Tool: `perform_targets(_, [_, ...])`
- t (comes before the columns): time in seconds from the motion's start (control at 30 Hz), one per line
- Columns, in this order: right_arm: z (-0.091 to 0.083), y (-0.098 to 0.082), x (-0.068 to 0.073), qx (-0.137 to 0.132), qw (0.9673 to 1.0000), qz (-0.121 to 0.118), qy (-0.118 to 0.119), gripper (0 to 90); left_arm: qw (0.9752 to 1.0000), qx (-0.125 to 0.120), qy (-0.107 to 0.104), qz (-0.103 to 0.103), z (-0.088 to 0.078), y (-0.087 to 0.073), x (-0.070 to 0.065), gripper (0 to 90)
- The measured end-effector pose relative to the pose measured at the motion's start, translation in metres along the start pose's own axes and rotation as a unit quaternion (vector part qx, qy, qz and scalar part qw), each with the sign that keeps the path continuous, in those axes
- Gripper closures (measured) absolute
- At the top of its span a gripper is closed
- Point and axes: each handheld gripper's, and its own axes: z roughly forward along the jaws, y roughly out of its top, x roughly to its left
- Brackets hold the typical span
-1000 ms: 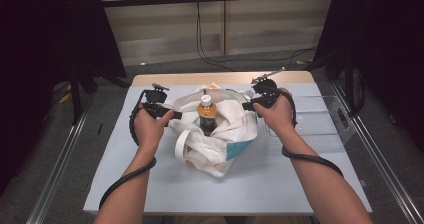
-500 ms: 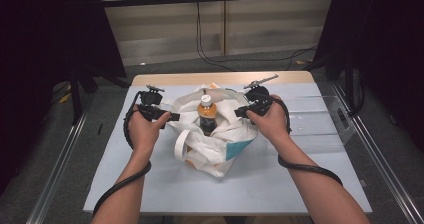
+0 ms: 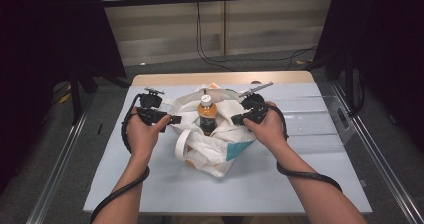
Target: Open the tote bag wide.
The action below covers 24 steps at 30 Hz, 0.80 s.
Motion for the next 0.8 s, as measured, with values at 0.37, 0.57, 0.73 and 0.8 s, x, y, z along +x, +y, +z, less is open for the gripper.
perform_targets(0.37, [0.007,-0.011,-0.003,0.010,0.9999,-0.001,-0.002,89.6,0.9997,0.019,-0.005,-0.012,0.013,-0.018,0.006,38.7])
perform_targets(0.57, [0.015,-0.018,-0.006,0.017,0.9998,0.003,-0.006,90.0,0.9995,0.029,-0.007,-0.009,0.019,-0.024,0.009,41.5])
perform_targets(0.73, [0.018,-0.023,-0.009,0.021,0.9997,0.008,-0.010,90.0,0.9994,0.034,-0.005,-0.009,0.023,-0.026,0.009,44.7])
perform_targets(0.8, [0.019,-0.024,-0.009,0.020,0.9997,0.010,-0.008,90.0,0.9993,0.035,-0.003,-0.008,0.024,-0.026,0.009,47.0])
